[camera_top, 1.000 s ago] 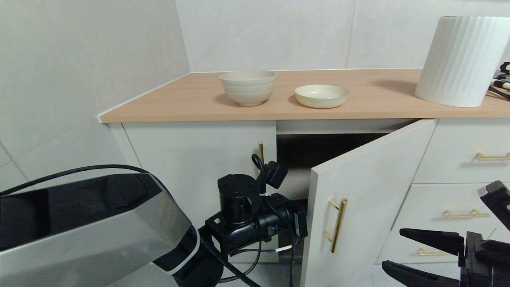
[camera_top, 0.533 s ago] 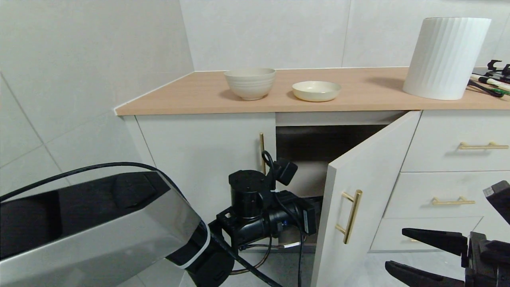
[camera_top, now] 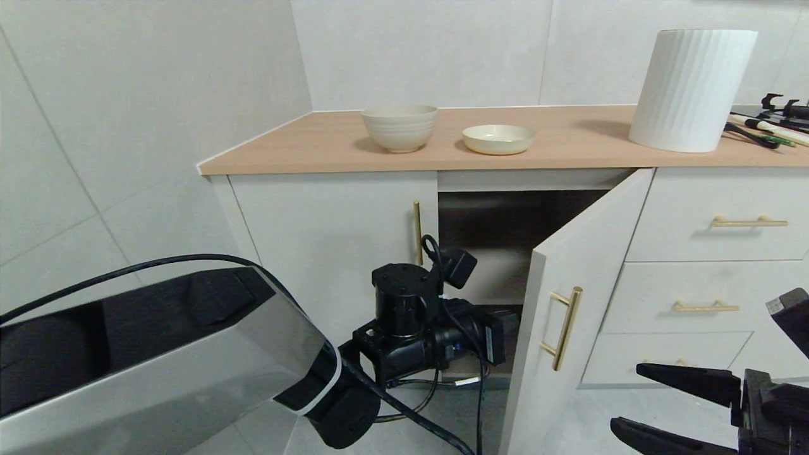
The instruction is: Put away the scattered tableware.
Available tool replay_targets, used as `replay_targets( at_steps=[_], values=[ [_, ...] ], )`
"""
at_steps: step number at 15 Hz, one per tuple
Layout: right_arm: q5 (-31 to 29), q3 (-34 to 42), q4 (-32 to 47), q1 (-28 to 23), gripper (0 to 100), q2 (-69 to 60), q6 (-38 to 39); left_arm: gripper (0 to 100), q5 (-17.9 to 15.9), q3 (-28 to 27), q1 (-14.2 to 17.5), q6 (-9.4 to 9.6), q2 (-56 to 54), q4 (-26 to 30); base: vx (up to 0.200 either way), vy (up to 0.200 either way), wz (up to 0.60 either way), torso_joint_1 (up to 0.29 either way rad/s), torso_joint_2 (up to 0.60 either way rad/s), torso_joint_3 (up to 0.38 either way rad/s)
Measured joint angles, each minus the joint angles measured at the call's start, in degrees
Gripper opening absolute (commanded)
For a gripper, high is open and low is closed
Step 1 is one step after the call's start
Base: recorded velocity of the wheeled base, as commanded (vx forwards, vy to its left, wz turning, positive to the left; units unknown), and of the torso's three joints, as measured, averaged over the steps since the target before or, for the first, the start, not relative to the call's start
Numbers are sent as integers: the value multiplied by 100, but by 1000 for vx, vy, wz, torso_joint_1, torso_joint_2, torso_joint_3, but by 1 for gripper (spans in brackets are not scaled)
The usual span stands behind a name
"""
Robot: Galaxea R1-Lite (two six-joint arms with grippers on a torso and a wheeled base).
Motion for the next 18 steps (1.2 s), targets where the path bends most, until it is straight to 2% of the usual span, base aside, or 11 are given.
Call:
replay_targets(
  at_steps=[6,9,13,14,15,18],
  values=[
    [0,32,-7,-2,100,-29,4,0,9,-621,35,11,238,485,0,0,0,0,0,0],
    [9,37,0,-2,100,-32,2,0,13,-1123,100,11,402,950,0,0,0,0,0,0],
    [77,37,0,5,100,-32,4,0,30,-1298,118,55,488,1075,0,0,0,0,0,0],
    [85,37,-2,6,100,-32,2,0,52,-1312,80,145,483,1202,0,0,0,0,0,0],
    [88,34,-2,13,100,-32,4,0,132,-1335,-6,318,452,1407,0,0,0,0,0,0],
    [176,54,0,111,100,-77,11,0,176,-1608,-540,1182,328,1703,0,0,0,0,0,0]
  ],
)
